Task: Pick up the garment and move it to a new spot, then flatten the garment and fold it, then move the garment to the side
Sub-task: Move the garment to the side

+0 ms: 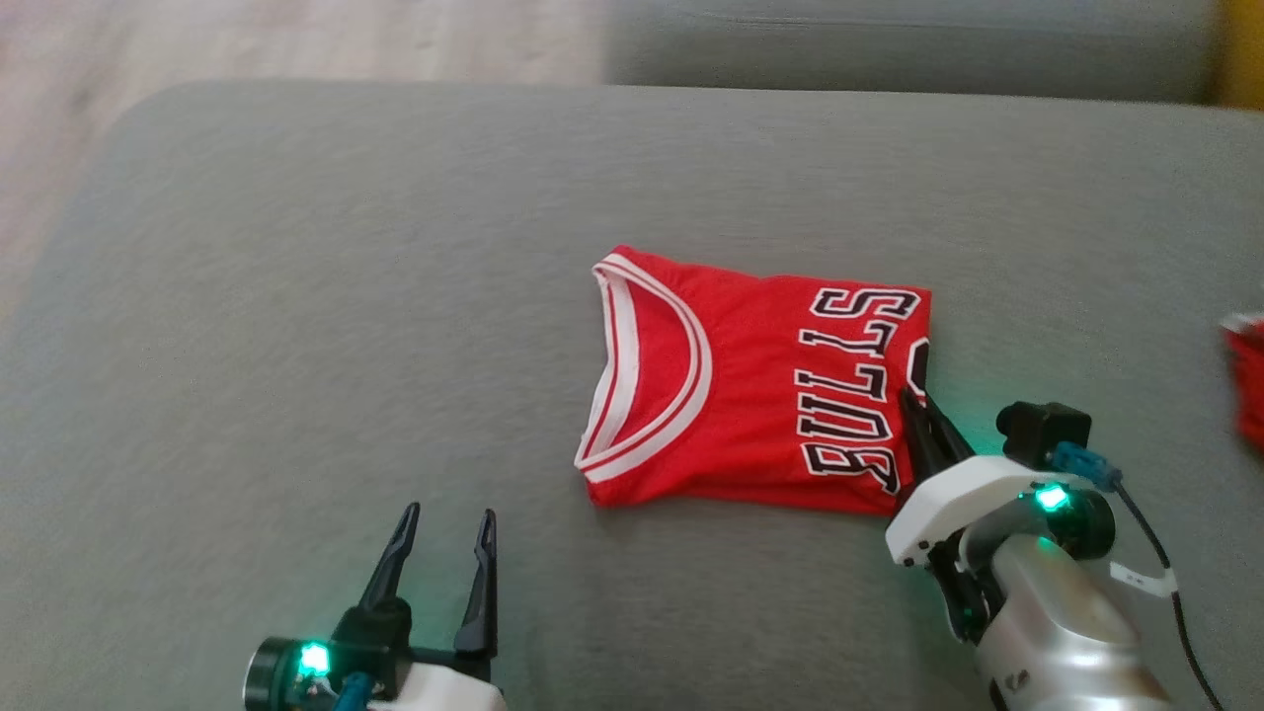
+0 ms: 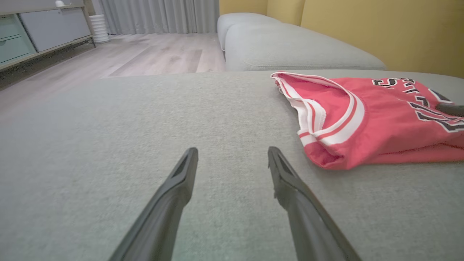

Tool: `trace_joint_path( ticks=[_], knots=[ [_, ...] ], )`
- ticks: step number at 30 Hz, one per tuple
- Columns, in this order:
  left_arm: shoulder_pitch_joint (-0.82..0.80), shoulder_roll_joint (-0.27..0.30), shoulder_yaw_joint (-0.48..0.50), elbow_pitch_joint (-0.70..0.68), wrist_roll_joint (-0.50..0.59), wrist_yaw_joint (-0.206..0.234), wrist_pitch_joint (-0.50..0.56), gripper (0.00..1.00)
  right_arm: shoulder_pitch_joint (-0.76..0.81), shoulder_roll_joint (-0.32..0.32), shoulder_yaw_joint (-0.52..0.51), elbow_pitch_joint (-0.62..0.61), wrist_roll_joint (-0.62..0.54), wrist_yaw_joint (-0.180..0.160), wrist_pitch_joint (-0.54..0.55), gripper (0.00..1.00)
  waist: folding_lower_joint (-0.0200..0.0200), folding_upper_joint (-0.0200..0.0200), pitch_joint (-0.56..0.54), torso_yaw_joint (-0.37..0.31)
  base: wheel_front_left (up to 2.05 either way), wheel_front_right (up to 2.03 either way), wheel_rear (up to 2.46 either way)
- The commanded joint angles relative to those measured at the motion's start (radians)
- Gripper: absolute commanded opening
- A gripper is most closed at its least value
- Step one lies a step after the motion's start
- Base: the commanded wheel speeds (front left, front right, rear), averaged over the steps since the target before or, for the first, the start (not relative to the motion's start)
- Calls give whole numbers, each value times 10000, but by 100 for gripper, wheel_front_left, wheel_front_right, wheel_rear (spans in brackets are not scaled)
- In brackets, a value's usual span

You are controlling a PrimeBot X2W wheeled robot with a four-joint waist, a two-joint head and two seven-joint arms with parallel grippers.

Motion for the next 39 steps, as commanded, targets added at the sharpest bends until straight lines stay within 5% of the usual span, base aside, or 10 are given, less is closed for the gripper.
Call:
trace_joint_path(
  ticks=[1, 12, 17, 29, 39],
  knots=[
    [-379, 1, 421, -351, 103, -69, -82, 100, 44, -30, 177, -472, 98, -7, -138, 0, 0, 0, -168, -1127, 0, 0, 0],
    [-1031, 1, 271, -375, 33, -238, -82, 100, 900, -30, 932, -1905, 562, -7, -145, 0, 0, 0, 24, -4442, 0, 0, 0],
    [-1227, 1, 105, -278, -48, -325, -82, 100, 1127, -30, 1191, -2289, 848, -7, -146, 0, 0, 0, 203, -5228, 0, 0, 0],
    [-1292, 1, -168, -67, -10, -498, -82, 100, 1040, -30, 689, -2697, 251, -7, -146, 0, 0, 0, 433, -5614, 0, 0, 0],
    [-1383, 1, -165, 233, 250, -460, -82, 100, -1222, -525, 419, -2564, -1036, -7, 247, 0, 0, 0, 803, -5101, 0, 0, 0]
  ],
)
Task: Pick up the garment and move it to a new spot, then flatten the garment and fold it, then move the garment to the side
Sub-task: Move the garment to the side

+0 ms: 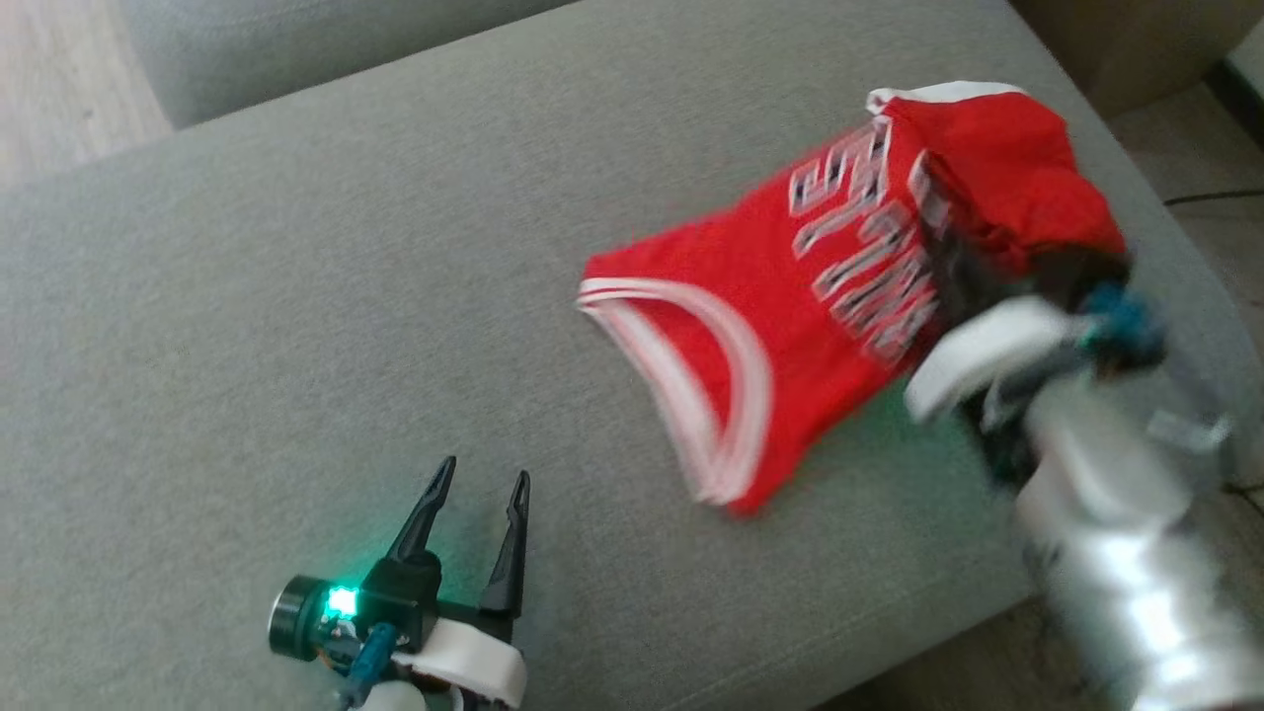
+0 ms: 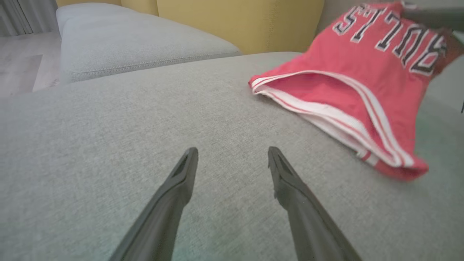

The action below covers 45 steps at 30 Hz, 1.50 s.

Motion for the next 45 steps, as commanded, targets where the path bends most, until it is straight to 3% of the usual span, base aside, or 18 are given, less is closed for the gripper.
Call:
trace_joint_path(
  ticks=[1, 8, 14, 15, 16, 17, 21, 26, 33, 38, 45],
  knots=[
    [-392, 6, 274, -208, 97, 51, -82, 100, -481, -172, 47, -214, -98, -7, 24, 0, 0, 0, 103, 132, 0, 0, 0],
    [-427, 6, 382, -139, 175, 51, -82, 100, -2315, -1639, -904, 810, -1290, -7, 607, 0, 0, 0, 318, 514, 0, 0, 0],
    [-564, 6, 418, -104, 160, 69, -82, 100, -3156, -2635, -2375, 1764, -2499, -7, 642, 0, 0, 0, 501, 824, 0, 0, 0],
    [-580, 6, 434, -78, 126, 77, -82, 100, -3218, -2695, -2673, 1865, -2737, -7, 576, 91, 0, 0, 518, 860, 0, 0, 0],
    [-591, 6, 464, -56, 75, 96, -82, 100, -3258, -2702, -2982, 1959, -2958, -7, 526, 100, 0, 0, 525, 886, 0, 0, 0],
    [-620, 6, 540, -43, 0, 99, -82, 100, -3269, -2585, -3597, 2094, -3301, -7, 364, 100, 0, 0, 535, 947, 0, 0, 0],
    [-626, 6, 747, -93, -152, 139, -82, 100, -3036, -1903, -4353, 2137, -3607, -7, -122, 100, 0, 0, 458, 1111, 0, 0, 0],
    [-504, 6, 967, -209, -374, 247, -82, 100, -2384, -937, -4589, 1783, -3420, -7, -437, 100, 0, 0, 208, 1455, 0, 0, 0],
    [-312, 6, 1256, -355, -633, 309, -82, 100, -664, 142, -4191, -72, -2271, -7, -467, 100, 0, 0, -165, 2334, 0, 0, 0],
    [-18, 6, 1453, -412, -826, 338, -82, 100, 863, 391, -3517, -1160, -1598, -7, -469, 100, 0, 0, -459, 2991, 0, 0, 0],
    [258, 6, 1694, -477, -700, 340, -82, 100, 2079, 460, -2834, -1512, -1060, -7, -470, 100, 0, 0, -724, 3585, 0, 0, 0]
  ],
)
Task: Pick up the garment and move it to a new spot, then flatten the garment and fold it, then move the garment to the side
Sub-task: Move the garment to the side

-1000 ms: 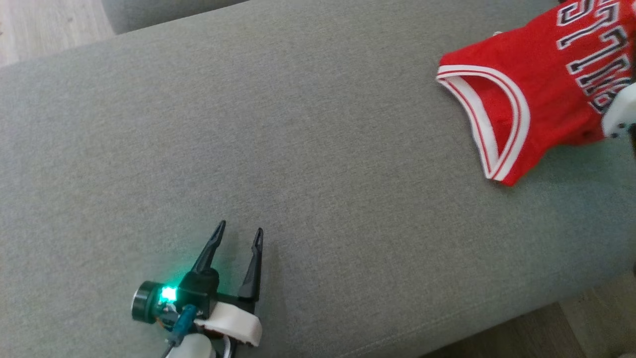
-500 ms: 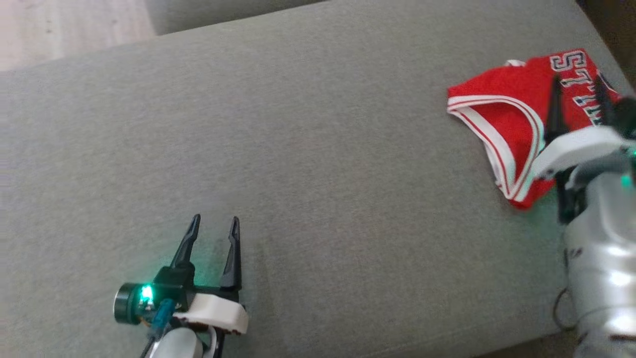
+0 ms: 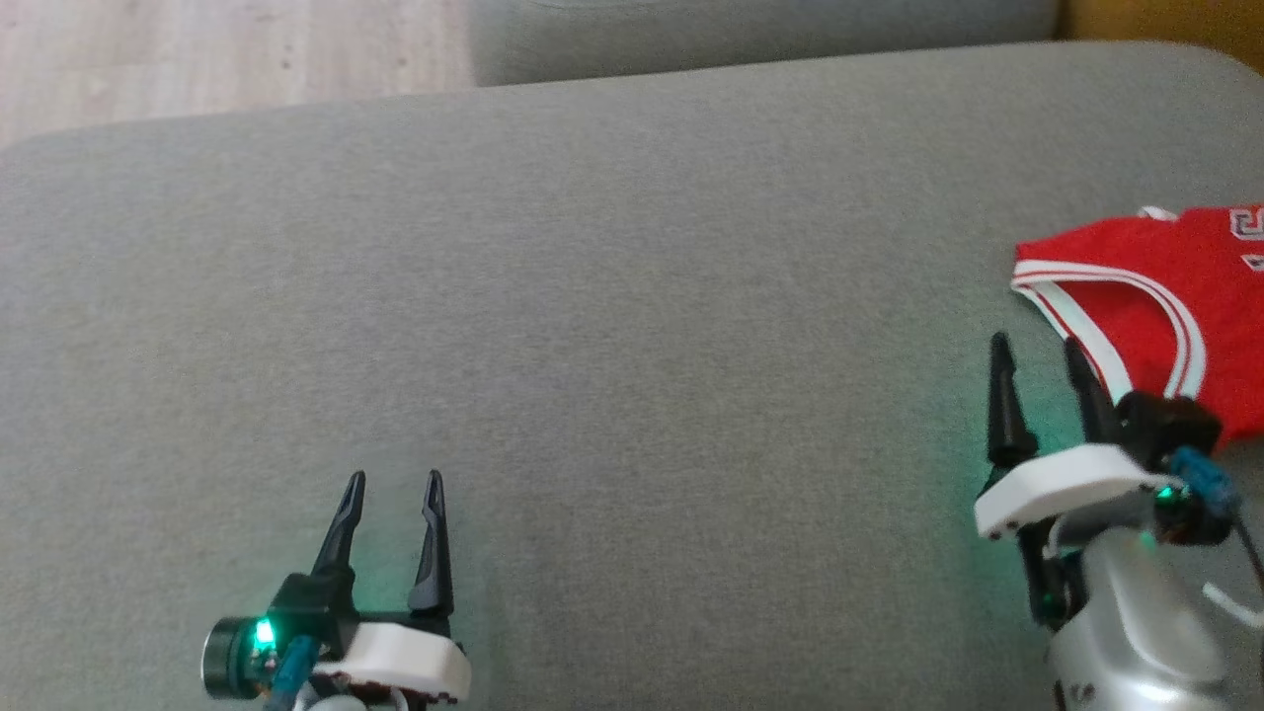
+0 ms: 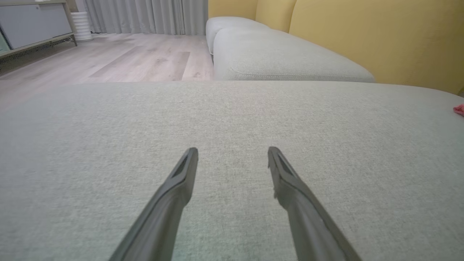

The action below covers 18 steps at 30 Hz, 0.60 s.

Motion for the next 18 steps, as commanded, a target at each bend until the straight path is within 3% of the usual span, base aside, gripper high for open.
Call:
trace_joint_path(
  ticks=[1, 18],
  knots=[
    [-116, 12, 396, -295, -1, 48, -82, 100, -50, 51, 425, -371, 240, -7, -121, 100, 1, 0, -194, 263, 0, 0, 0],
    [456, 12, 1089, -265, -567, -56, -82, 100, 1061, 56, 1659, -798, 1082, -7, -122, 100, 1, 0, -1091, 258, 0, 0, 0]
  ],
)
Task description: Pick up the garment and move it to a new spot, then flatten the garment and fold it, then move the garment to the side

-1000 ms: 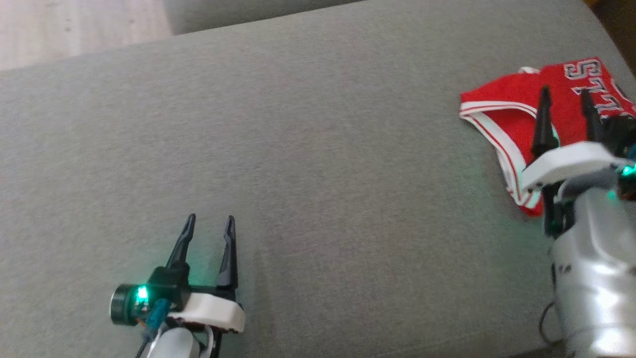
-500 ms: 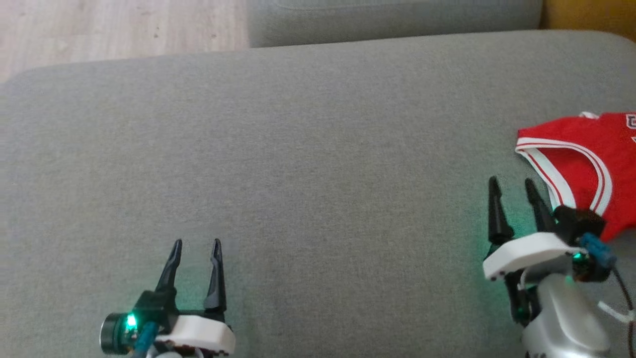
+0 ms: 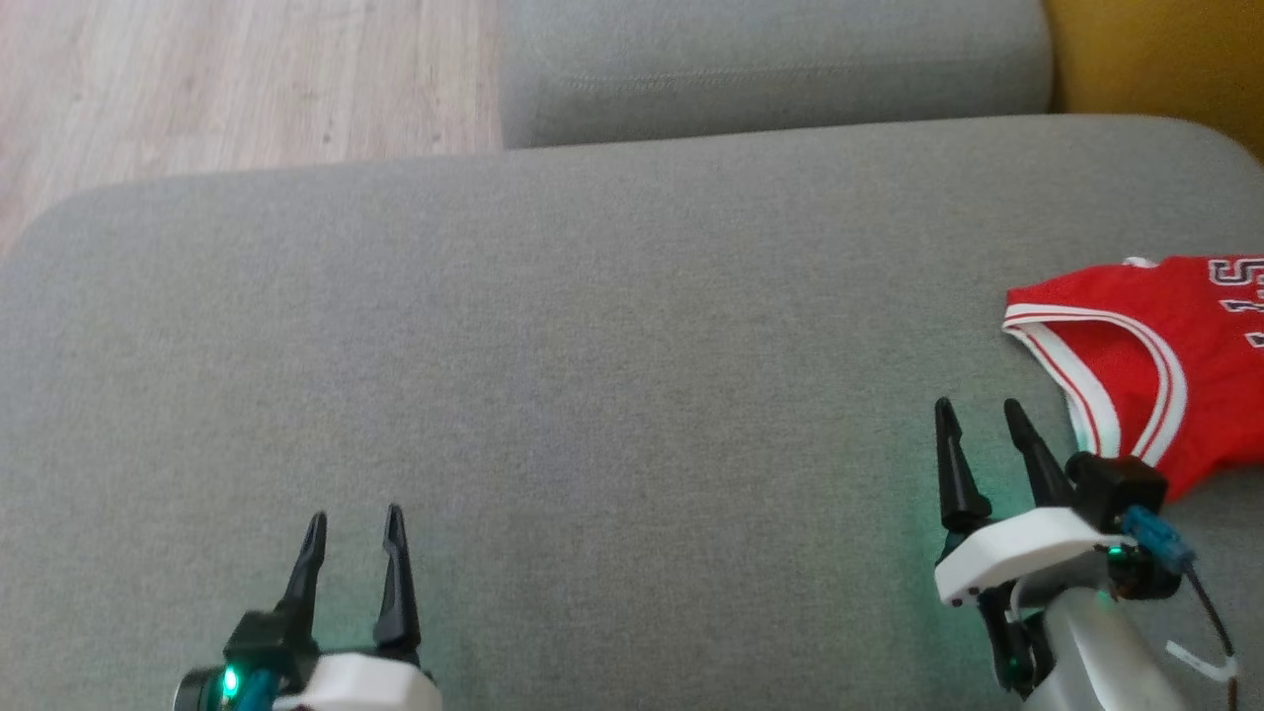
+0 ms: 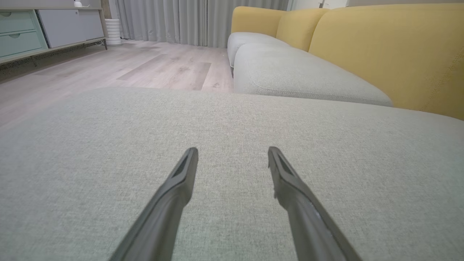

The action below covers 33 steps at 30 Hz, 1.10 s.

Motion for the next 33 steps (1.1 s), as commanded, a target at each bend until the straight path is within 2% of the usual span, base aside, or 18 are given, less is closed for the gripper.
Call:
trace_joint_path(
  ticks=[1, 10, 11, 16, 33],
  knots=[
    [-24, 14, 439, -268, -145, 37, -82, 100, -81, 0, 345, -377, 82, -7, -122, 100, 1, 0, -143, -61, 0, 0, 0],
    [108, 14, 453, -87, -330, -150, -82, 100, 139, 0, 661, -652, 327, -7, -122, 100, 1, 0, -399, -130, 0, 0, 0],
    [361, 0, 68, 168, -277, -121, 0, 0, 270, 0, 402, -329, 281, 0, 0, 0, 1, 0, -402, -129, 0, 0, 0],
    [568, -4, -30, 852, -293, -153, 69, 0, 680, 34, 435, 289, 297, 0, 40, 0, 1, 0, -418, -137, 0, 0, 0],
    [359, -2, 280, 575, -2046, -324, 534, 0, 729, 30, 182, -215, 2037, -1, 505, 0, 1, 0, -405, -117, 0, 0, 0]
  ],
)
